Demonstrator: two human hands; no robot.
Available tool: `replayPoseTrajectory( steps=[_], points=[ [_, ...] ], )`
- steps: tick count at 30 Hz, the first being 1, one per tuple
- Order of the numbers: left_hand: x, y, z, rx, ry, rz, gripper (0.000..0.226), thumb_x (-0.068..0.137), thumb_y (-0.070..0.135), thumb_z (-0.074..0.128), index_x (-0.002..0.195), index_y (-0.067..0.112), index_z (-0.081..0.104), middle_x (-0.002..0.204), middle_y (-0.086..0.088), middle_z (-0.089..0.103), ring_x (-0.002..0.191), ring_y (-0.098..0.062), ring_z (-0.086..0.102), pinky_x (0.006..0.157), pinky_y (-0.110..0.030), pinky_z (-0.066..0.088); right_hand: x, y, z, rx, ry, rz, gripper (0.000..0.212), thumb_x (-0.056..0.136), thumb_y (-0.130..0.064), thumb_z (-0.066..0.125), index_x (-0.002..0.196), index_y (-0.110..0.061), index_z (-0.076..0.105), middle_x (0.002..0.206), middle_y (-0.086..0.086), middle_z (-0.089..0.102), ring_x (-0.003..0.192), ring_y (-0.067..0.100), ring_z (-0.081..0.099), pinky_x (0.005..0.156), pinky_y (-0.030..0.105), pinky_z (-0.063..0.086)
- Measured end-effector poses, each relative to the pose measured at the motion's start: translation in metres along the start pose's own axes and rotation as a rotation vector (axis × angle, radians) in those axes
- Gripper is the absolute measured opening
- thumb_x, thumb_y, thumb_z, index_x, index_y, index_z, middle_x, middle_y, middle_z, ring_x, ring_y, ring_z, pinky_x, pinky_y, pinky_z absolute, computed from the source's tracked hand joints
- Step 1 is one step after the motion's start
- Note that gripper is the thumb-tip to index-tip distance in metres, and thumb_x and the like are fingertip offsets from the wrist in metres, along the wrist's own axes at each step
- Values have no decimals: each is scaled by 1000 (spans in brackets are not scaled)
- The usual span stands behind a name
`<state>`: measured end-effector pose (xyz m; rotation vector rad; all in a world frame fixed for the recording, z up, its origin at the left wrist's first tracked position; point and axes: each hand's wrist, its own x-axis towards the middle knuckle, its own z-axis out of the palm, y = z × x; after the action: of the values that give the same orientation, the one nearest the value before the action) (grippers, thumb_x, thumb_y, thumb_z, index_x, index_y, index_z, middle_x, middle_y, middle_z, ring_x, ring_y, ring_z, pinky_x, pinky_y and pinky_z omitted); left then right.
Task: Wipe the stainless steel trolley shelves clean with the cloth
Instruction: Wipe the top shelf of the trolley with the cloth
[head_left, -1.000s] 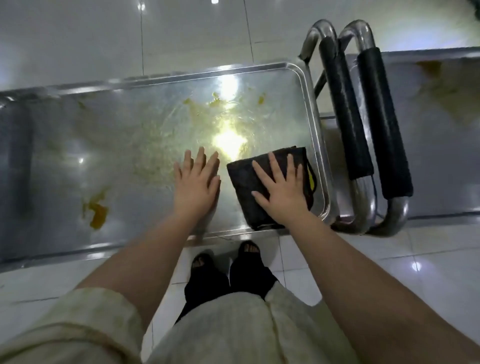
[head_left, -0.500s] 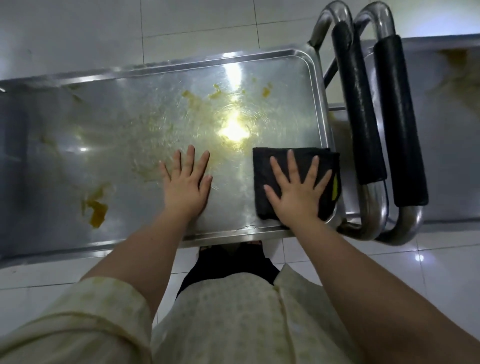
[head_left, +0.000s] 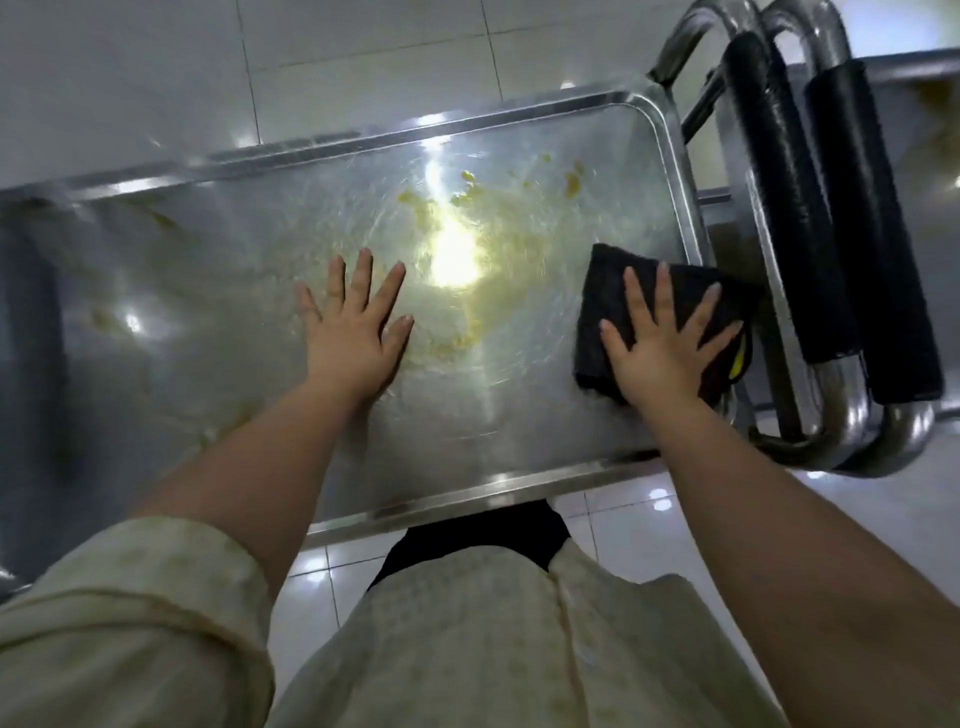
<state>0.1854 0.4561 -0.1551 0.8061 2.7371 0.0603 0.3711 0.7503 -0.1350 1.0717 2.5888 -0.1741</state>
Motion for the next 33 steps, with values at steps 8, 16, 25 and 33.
replayPoseTrajectory(
  steps=[8, 16, 25, 33],
  points=[
    [-1, -5, 4, -34, 39, 19, 56, 99, 49, 16, 154, 44, 4, 165, 3, 1, 151, -29, -4, 114, -67, -6, -50, -137, 24, -93, 2, -552, 68, 88, -76, 12, 149, -53, -4, 163, -15, -5, 146, 42, -15, 107, 74, -7],
    [1, -5, 8, -69, 64, 25, 55, 100, 53, 13, 154, 45, 4, 165, 5, 0, 151, -27, -7, 114, -65, -9, 8, -20, -4, 55, -43, 109, 67, 89, -75, 10, 147, -53, -16, 160, -17, -21, 145, 39, -21, 109, 72, -7],
    [3, -7, 9, -39, 71, -2, 58, 100, 49, 13, 156, 33, 11, 165, 3, 4, 151, -26, -1, 116, -64, -3, -19, -163, 11, -107, -11, -554, 67, 88, -75, 6, 150, -52, -6, 163, -13, -8, 146, 41, -18, 108, 71, -13],
    [3, -3, 9, -44, 70, -10, 58, 100, 53, 11, 155, 40, 2, 162, 7, -7, 151, -25, -6, 116, -61, -7, 60, -33, -25, -1, -18, 13, 70, 85, -77, 2, 149, -53, -12, 162, -15, -14, 147, 37, -18, 110, 71, -7]
  ],
)
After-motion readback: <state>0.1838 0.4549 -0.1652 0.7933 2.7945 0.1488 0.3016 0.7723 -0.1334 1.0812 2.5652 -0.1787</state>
